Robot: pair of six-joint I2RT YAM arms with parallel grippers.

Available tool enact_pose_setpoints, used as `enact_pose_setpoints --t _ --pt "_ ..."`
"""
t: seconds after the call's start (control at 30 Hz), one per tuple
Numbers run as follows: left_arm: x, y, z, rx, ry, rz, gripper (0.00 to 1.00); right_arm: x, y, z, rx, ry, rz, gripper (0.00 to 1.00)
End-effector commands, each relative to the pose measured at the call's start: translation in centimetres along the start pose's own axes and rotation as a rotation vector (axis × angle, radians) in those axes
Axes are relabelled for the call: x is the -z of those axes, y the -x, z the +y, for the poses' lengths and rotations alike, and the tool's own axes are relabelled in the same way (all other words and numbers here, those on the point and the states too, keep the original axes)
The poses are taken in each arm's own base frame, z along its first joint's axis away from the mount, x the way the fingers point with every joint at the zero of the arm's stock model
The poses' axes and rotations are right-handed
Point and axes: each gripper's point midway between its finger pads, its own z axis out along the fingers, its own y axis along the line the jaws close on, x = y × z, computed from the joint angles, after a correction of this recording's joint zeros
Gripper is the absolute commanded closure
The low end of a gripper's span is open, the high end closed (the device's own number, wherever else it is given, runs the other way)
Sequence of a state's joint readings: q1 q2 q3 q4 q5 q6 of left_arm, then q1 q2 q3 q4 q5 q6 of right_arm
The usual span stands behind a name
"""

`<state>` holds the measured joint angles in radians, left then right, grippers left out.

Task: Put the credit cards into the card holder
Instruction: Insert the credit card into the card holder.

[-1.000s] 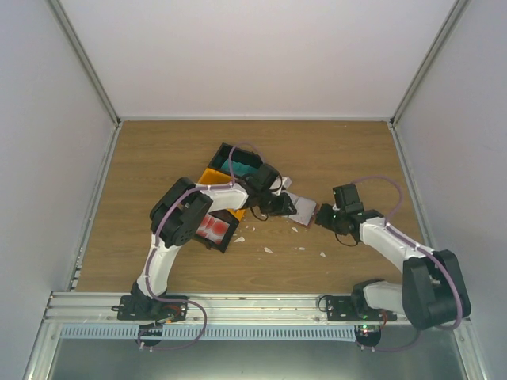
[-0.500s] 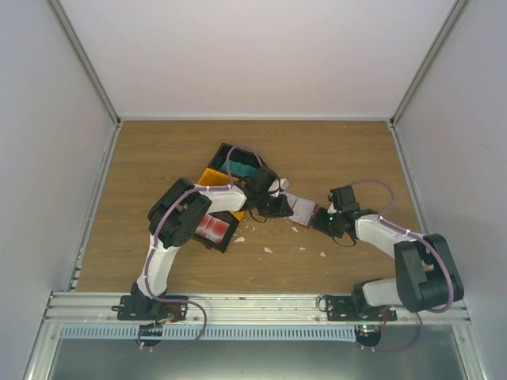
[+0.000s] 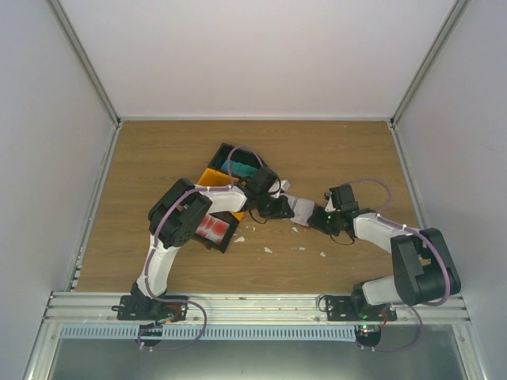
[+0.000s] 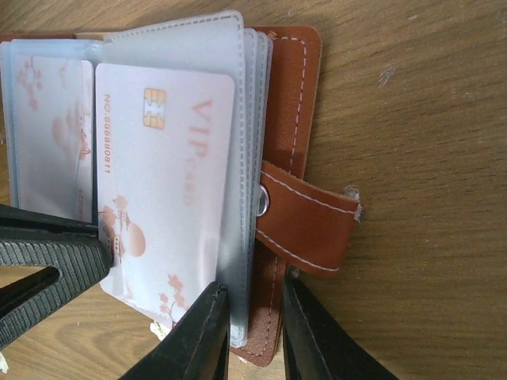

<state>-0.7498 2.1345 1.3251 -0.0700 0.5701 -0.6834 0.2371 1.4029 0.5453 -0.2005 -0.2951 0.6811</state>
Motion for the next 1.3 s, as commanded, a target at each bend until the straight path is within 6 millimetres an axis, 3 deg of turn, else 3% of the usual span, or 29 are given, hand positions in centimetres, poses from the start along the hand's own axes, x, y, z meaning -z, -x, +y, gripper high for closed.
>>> enact_pose_setpoints --t 0.0,0.27,0.47,0.73,1.27 --pt "0.1 -0.4 -1.9 -0.044 -0.068 0.009 0.88 0.1 -0.1 -0.6 -0.005 -0.025 -0.003 0.79" --pt "1.9 0.5 -2.6 -0.095 -0.01 -0.034 0.84 3.1 1.6 -1.6 -0.029 -0.122 -0.127 0.66" --pt "3.9 1.0 -3.9 -0.136 0.012 -0.065 0.72 4.5 2.3 -1.8 -0.047 -0.14 -0.175 0.55" --pt "3.4 1.3 -1.6 -0.105 0.132 -0.056 0.65 3.9 1.9 -1.5 -0.041 -0.118 -0.147 0.51" --pt "-0.4 -0.6 0.1 -0.047 0.156 0.045 0.72 0.5 -0.4 -1.3 0.002 -0.052 0.006 0.61"
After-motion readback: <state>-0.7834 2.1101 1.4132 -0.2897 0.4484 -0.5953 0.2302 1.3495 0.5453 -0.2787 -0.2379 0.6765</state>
